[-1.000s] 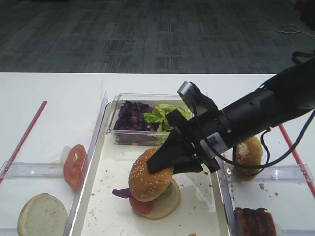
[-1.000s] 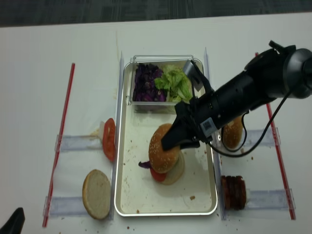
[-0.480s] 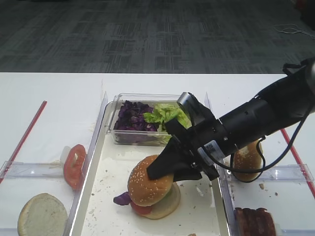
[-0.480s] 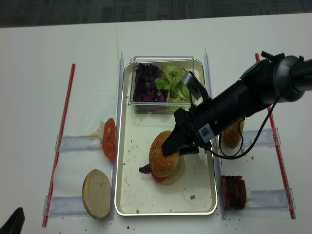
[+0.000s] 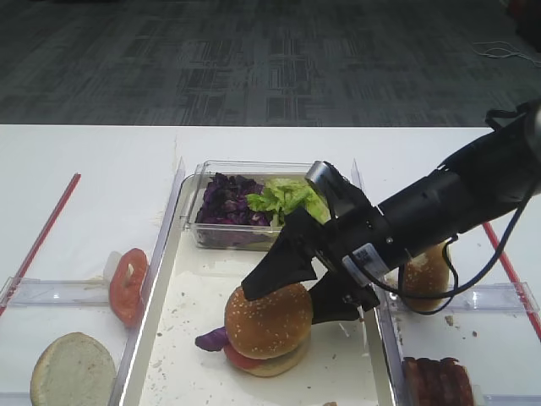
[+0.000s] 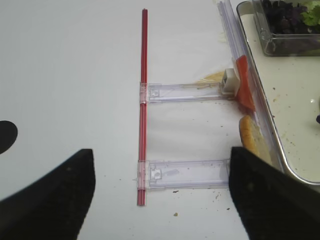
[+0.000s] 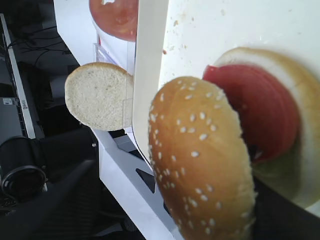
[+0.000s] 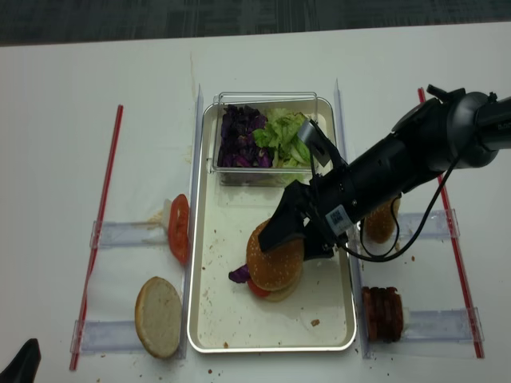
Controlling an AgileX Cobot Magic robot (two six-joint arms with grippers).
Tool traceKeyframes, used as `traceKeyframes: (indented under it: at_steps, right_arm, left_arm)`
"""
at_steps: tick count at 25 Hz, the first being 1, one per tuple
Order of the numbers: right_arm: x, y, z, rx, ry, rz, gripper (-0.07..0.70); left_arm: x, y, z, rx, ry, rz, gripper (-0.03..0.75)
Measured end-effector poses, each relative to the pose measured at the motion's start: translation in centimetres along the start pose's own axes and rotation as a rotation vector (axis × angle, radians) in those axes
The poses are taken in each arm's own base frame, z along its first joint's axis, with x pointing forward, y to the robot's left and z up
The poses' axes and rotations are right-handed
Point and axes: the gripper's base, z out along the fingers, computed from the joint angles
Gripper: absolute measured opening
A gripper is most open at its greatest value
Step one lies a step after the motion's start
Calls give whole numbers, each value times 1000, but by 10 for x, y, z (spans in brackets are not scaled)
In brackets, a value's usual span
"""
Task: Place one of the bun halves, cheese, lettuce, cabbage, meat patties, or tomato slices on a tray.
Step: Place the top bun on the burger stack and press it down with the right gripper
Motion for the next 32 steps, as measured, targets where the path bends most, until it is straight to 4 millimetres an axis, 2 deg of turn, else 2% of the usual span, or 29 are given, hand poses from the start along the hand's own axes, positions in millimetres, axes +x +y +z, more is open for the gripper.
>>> traceKeyframes:
  at_steps: [7, 17, 32]
  right_arm:
    - [-4, -7, -11, 6, -31, 16, 640]
    - [-3, -8, -13, 15, -18, 10, 647]
    - [-6, -18, -31, 16, -56, 34, 647]
  left_arm:
    - [0, 0, 0, 0, 0, 0, 545]
    - [0, 0, 0, 0, 0, 0, 545]
    - [0, 0, 0, 0, 0, 0, 545]
